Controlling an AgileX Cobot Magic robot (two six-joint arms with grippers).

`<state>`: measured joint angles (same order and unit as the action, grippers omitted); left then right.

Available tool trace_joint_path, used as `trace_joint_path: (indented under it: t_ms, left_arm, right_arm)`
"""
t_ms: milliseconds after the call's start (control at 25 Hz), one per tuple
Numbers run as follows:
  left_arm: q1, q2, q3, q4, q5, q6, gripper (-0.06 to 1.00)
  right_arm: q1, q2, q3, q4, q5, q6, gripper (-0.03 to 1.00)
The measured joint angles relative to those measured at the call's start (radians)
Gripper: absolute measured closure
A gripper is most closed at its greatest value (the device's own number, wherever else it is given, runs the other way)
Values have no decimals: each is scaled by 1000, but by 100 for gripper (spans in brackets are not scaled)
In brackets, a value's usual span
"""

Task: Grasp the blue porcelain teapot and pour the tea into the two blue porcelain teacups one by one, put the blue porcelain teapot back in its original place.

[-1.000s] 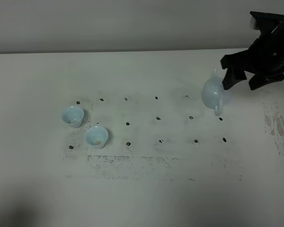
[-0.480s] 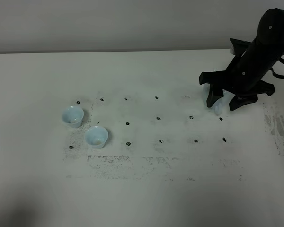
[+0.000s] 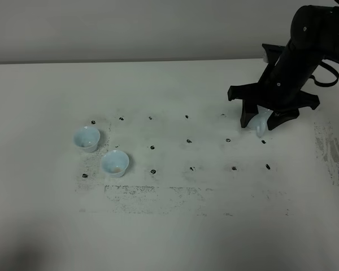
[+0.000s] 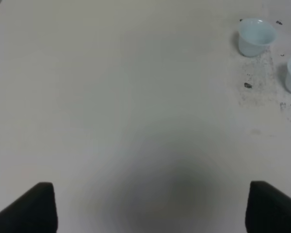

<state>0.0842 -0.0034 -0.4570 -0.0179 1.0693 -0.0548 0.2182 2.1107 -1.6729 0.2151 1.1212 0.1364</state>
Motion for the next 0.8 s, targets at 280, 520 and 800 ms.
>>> trace_joint_path:
  t_ms: [280,520,800]
  left_arm:
    - [0,0,0,0,0,0,19]
    - [0,0,0,0,0,0,19]
    - [0,0,0,0,0,0,19]
  right_arm:
    - [0,39,0,1,-34,2,46]
    - [0,43,0,6,-88,6,46]
    - [-4,67,0,6,-99,7,46]
